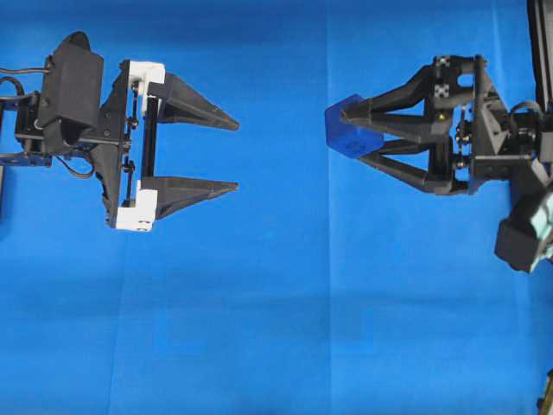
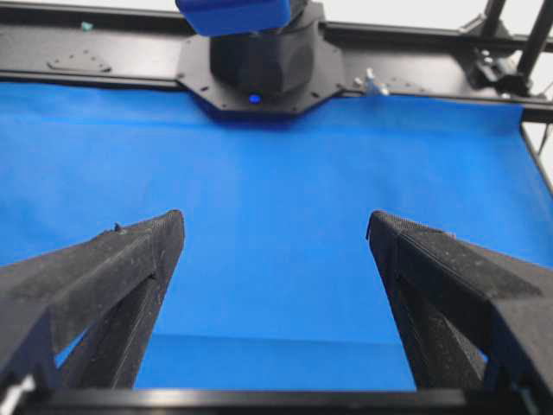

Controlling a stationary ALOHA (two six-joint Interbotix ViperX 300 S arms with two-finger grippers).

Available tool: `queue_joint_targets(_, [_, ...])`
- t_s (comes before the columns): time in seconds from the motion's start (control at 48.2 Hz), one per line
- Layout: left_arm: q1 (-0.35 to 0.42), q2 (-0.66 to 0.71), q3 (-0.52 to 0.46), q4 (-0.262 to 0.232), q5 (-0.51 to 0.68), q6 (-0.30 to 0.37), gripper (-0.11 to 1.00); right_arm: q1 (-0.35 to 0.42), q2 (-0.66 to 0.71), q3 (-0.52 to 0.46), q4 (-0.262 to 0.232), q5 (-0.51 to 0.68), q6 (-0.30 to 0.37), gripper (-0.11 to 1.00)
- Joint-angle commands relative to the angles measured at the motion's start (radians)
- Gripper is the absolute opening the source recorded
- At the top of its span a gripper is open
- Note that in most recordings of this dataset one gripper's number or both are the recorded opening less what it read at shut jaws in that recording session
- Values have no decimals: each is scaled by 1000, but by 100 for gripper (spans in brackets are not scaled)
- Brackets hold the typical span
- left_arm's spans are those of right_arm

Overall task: Handover the blue block to the right arm after grasping it with the left arm, then place it in the designated position.
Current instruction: 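Pull the cube away to the right with the right gripper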

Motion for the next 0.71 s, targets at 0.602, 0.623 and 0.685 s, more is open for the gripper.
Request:
queue_joint_targets(0.602, [-3,-14,-15,2,-6,-2,92,2,-17,-11,112,51,782,48])
queue_joint_targets(0.623, [-2,-14,-17,2,-6,-2,92,2,-17,-11,110,55,798,48])
queue_joint_targets(0.685, [-2,-14,-17,2,-5,-2,92,2,-15,-11,112,67,831,48])
